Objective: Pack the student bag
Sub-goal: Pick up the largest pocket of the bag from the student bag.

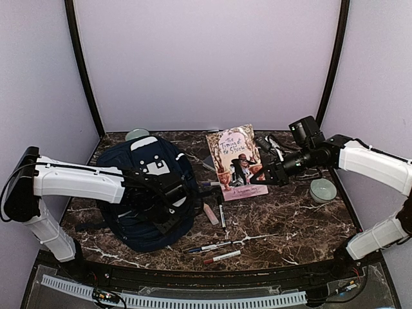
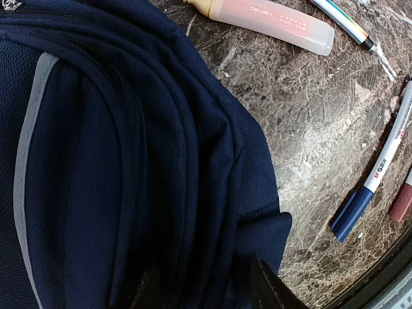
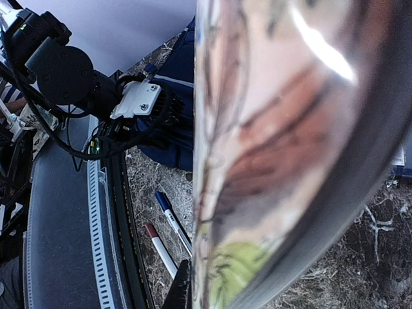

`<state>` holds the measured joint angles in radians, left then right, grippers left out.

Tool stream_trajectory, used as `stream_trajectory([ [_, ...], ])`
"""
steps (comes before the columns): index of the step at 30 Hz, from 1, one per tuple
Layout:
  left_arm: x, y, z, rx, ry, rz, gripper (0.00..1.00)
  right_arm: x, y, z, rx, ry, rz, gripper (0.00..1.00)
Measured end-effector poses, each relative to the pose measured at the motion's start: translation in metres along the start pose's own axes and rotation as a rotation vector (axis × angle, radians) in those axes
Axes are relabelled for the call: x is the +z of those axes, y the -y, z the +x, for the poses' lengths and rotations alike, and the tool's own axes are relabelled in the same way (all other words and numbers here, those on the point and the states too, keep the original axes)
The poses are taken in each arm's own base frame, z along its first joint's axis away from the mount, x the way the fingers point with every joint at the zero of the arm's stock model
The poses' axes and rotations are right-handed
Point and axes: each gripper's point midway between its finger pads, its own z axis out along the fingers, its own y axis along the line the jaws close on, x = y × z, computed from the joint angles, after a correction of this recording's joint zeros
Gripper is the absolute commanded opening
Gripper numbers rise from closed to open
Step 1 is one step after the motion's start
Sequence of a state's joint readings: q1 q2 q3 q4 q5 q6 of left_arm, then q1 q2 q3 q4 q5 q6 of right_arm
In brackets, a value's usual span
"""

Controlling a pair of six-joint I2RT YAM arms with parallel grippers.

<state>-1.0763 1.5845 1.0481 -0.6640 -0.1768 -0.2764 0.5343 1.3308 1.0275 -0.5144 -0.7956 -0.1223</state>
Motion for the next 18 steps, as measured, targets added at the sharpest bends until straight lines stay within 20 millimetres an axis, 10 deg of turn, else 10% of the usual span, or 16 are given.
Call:
stream_trajectory([
  [18,0.017,-0.011,-0.019,-0.018,-0.027,-0.108,0.27,0.0,0.0,0.009,-0.008,0.007,0.01,0.0],
])
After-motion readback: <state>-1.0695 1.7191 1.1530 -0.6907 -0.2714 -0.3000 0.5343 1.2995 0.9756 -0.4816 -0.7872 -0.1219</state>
